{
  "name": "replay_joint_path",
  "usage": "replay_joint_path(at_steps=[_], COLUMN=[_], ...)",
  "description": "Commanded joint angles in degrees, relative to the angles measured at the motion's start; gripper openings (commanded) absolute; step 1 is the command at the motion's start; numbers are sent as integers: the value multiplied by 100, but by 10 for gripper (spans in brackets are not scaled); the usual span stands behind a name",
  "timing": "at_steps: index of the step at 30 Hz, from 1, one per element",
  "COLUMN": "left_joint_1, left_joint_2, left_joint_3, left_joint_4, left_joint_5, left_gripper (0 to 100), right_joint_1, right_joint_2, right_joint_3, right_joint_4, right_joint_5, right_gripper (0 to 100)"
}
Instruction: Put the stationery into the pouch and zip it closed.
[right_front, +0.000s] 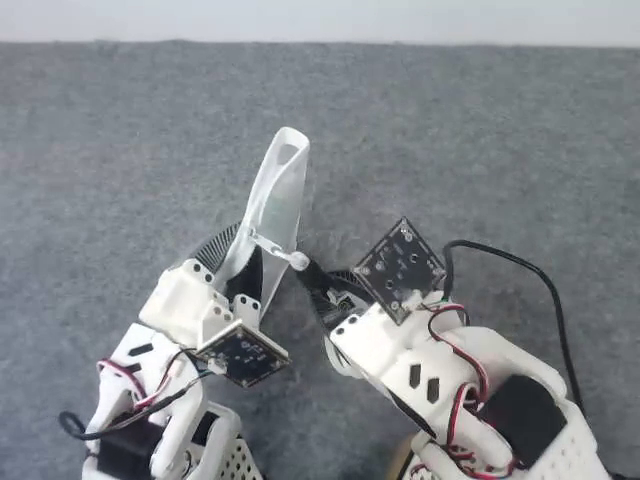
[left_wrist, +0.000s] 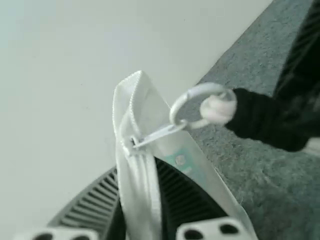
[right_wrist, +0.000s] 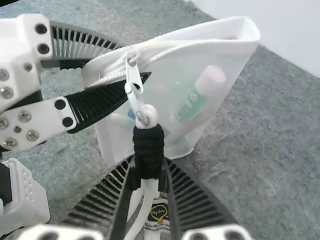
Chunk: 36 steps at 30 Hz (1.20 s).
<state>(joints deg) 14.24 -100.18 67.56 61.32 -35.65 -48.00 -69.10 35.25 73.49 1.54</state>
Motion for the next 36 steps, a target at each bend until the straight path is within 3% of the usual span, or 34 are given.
replay_joint_path(at_steps=[1,6,12,22,29,36], left_joint_1=[413,633,615,651,659,659], left_joint_2=[-44,-44,-44,-44,-44,-44], left_joint_3=[-40,-40,-31,-22,-22,-22], left_joint_4=[501,624,624,633,624,624], left_joint_5=[-88,255,440,598,598,598], left_gripper=[9,9,9,9,9,9], right_joint_1=[110,-40,-330,-356,-356,-356], right_joint_2=[-92,-92,-101,-101,-101,-101], right_joint_3=[0,589,993,1064,1758,1802], right_joint_4=[31,-303,-620,-1024,-1991,-2105], right_joint_5=[97,53,-237,-325,-308,-308], right_gripper=[5,20,222,192,191,188])
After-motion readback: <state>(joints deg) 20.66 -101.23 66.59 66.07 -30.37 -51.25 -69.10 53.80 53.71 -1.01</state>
